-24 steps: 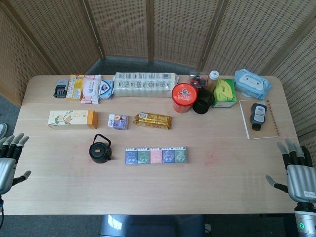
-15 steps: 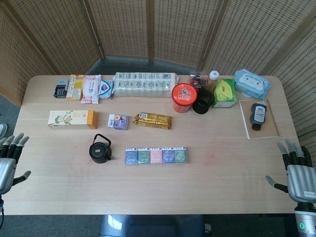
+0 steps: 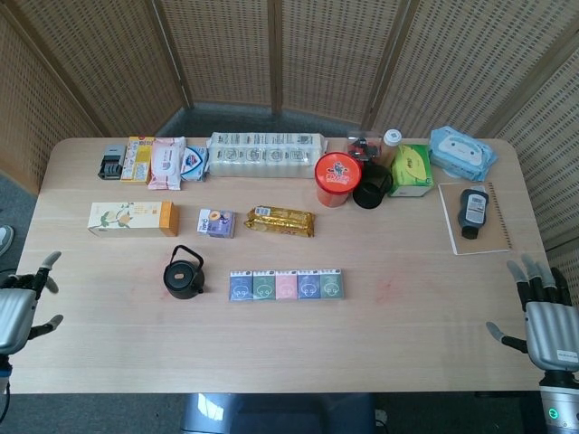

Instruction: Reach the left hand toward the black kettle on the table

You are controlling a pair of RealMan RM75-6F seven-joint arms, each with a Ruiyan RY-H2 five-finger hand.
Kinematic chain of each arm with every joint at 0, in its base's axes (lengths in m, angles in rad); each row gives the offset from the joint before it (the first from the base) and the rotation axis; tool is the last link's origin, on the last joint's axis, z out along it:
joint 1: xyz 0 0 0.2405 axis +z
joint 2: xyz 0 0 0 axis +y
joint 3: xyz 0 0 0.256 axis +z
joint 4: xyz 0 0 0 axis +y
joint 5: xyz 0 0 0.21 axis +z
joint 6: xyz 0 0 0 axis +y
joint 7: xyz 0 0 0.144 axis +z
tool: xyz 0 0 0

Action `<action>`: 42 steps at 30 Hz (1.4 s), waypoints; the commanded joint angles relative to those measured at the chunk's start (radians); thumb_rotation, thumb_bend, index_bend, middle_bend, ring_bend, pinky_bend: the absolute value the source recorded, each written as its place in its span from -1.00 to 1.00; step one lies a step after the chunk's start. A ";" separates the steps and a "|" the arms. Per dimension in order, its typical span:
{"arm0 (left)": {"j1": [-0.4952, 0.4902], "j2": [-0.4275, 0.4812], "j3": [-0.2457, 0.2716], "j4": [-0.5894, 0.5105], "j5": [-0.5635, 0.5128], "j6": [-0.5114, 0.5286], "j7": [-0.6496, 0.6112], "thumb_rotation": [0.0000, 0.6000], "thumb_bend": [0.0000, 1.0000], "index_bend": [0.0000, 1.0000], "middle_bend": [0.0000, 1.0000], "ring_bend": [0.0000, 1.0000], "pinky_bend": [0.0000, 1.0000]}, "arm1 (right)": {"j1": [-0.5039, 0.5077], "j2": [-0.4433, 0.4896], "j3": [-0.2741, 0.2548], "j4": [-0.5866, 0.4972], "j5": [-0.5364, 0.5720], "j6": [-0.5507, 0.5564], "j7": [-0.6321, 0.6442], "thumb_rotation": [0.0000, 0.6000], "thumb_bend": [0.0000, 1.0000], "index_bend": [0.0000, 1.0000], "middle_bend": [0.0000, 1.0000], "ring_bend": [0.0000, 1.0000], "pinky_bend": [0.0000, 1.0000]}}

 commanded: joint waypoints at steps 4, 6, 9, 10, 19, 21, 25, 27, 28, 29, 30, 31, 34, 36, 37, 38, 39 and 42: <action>-0.029 -0.006 0.019 -0.022 -0.015 -0.074 0.042 1.00 -0.70 -0.87 1.00 1.00 1.00 | -0.002 0.001 0.000 -0.001 -0.001 0.003 0.002 0.68 -1.00 -1.00 -1.00 -1.00 -1.00; -0.033 -0.017 0.022 -0.013 -0.011 -0.082 0.052 1.00 -0.60 -0.82 1.00 1.00 1.00 | -0.002 0.002 0.002 -0.002 0.002 0.004 0.003 0.68 -1.00 -1.00 -1.00 -1.00 -1.00; -0.049 -0.033 0.027 0.002 -0.012 -0.114 0.050 1.00 -0.38 -0.78 1.00 1.00 1.00 | -0.001 0.001 0.002 -0.001 0.006 0.000 0.004 0.70 -1.00 -1.00 -1.00 -1.00 -1.00; -0.059 -0.038 0.029 0.007 -0.015 -0.137 0.040 1.00 -0.33 -0.77 1.00 1.00 1.00 | 0.000 0.001 0.001 -0.001 0.006 -0.003 0.002 0.69 -1.00 -1.00 -1.00 -1.00 -1.00; -0.151 -0.055 0.063 0.055 0.025 -0.304 -0.028 1.00 -0.18 -0.74 1.00 1.00 1.00 | 0.001 -0.006 -0.005 -0.003 0.012 -0.013 -0.012 0.68 -1.00 -1.00 -1.00 -1.00 -1.00; -0.171 -0.072 0.062 0.076 0.032 -0.325 -0.026 1.00 -0.14 -0.74 1.00 1.00 1.00 | 0.002 -0.007 -0.005 -0.004 0.017 -0.018 -0.014 0.68 -1.00 -1.00 -1.00 -1.00 -1.00; -0.205 -0.099 0.067 0.098 0.047 -0.368 -0.045 1.00 -0.13 -0.79 1.00 1.00 1.00 | 0.002 -0.006 -0.006 -0.008 0.025 -0.024 -0.019 0.67 -1.00 -1.00 -1.00 -1.00 -1.00; -0.220 -0.103 0.070 0.100 0.054 -0.386 -0.049 1.00 -0.15 -0.80 1.00 1.00 1.00 | 0.001 -0.004 -0.005 -0.010 0.029 -0.024 -0.018 0.68 -1.00 -1.00 -1.00 -1.00 -1.00; -0.227 -0.105 0.070 0.104 0.060 -0.390 -0.040 1.00 -0.15 -0.80 1.00 1.00 1.00 | 0.001 -0.003 -0.004 -0.011 0.031 -0.024 -0.016 0.69 -1.00 -1.00 -1.00 -1.00 -1.00; -0.231 -0.107 0.070 0.107 0.062 -0.390 -0.034 1.00 -0.15 -0.80 1.00 1.00 1.00 | 0.001 -0.003 -0.003 -0.011 0.033 -0.025 -0.015 0.69 -1.00 -1.00 -1.00 -1.00 -1.00; -0.235 -0.111 0.069 0.109 0.066 -0.389 -0.026 1.00 -0.15 -0.80 1.00 1.00 1.00 | 0.001 -0.002 -0.002 -0.011 0.035 -0.026 -0.013 0.68 -1.00 -1.00 -1.00 -1.00 -1.00; -0.238 -0.115 0.069 0.110 0.068 -0.389 -0.020 1.00 -0.15 -0.80 1.00 1.00 1.00 | 0.001 -0.001 -0.002 -0.012 0.037 -0.026 -0.012 0.69 -1.00 -1.00 -1.00 -1.00 -1.00; -0.248 -0.134 0.066 0.125 0.079 -0.380 -0.003 1.00 -0.16 -0.80 1.00 1.00 1.00 | 0.002 0.002 -0.002 -0.013 0.041 -0.031 -0.009 0.68 -1.00 -1.00 -1.00 -1.00 -1.00; -0.252 -0.150 0.063 0.139 0.086 -0.370 0.002 1.00 -0.17 -0.81 1.00 1.00 1.00 | 0.003 0.003 -0.003 -0.014 0.044 -0.035 -0.010 0.68 -1.00 -1.00 -1.00 -1.00 -1.00; -0.254 -0.157 0.062 0.143 0.089 -0.366 -0.002 1.00 -0.17 -0.81 1.00 1.00 1.00 | 0.003 0.003 -0.003 -0.015 0.045 -0.037 -0.011 0.69 -1.00 -1.00 -1.00 -1.00 -1.00; -0.258 -0.164 0.062 0.147 0.092 -0.366 -0.010 1.00 -0.18 -0.82 1.00 1.00 1.00 | 0.003 0.004 -0.003 -0.017 0.047 -0.038 -0.012 0.70 -1.00 -1.00 -1.00 -1.00 -1.00; -0.261 -0.167 0.062 0.150 0.093 -0.367 -0.013 1.00 -0.18 -0.82 1.00 1.00 1.00 | 0.003 0.004 -0.004 -0.018 0.048 -0.039 -0.012 0.70 -1.00 -1.00 -1.00 -1.00 -1.00; -0.274 -0.178 0.059 0.162 0.090 -0.377 -0.005 1.00 -0.19 -0.82 1.00 1.00 1.00 | 0.004 0.006 -0.005 -0.020 0.051 -0.042 -0.013 0.69 -1.00 -1.00 -1.00 -1.00 -1.00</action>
